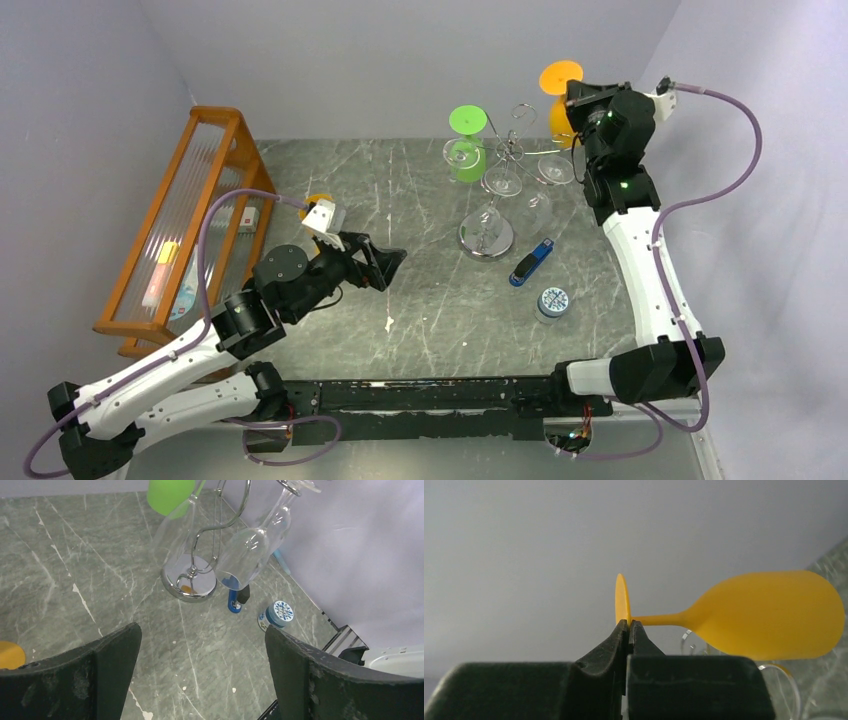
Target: Place the wine glass upside down on the wine glass rack
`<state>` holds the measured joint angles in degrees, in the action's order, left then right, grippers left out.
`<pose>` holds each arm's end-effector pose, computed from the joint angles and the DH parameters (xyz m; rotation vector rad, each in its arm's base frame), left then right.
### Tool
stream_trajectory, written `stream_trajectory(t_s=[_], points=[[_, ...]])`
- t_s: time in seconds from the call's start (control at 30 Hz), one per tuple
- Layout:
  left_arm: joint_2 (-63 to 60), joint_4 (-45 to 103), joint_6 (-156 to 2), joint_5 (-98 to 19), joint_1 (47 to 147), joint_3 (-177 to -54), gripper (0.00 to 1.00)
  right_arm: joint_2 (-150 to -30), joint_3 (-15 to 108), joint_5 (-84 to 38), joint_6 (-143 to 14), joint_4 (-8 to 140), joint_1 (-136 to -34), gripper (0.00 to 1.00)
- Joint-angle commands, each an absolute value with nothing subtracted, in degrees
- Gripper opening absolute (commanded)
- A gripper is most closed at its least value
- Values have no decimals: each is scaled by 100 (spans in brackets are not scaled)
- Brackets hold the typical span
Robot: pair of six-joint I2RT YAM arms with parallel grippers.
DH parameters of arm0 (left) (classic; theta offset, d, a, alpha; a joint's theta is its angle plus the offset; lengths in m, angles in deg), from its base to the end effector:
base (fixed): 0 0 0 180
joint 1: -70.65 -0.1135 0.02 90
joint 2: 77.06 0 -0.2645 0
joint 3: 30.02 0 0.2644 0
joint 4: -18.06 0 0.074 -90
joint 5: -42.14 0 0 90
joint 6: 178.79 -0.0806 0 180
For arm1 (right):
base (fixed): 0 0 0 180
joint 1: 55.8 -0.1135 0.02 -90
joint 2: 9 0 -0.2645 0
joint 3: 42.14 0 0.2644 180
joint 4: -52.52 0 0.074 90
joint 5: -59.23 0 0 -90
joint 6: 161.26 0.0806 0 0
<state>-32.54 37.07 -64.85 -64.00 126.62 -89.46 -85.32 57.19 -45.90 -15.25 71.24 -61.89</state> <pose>0.1517 -0.1846 0.3562 0.2521 1.6876 -0.8276 0.3524 0.0164 0.4852 0.8389 1.2865 0.6722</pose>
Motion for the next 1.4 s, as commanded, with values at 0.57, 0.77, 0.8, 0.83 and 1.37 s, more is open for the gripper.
stream_trajectory(t_s=[0.57,0.77,0.8,0.83,1.37], points=[[-3317,4179,-6301,-6884,12664,-8875,97,-8071,5059,-2391,-1561,8078,-5598,0],[-3300,4273,-6247,-6939,12664,-8858,97,-8061,5070,-2053,-1635,8318,-5317,0],[-3302,4284,-6249,-6951,12664,-8858,97,-8049,5047,-1993,-1625,8301,-5290,0],[-3301,4293,-6235,-6960,12664,-8858,97,-8046,5024,-1908,-1631,8296,-5264,0],[-3222,4366,-6210,-7020,12664,-8910,96,-7947,5039,-1011,-2100,8563,-4863,0]])
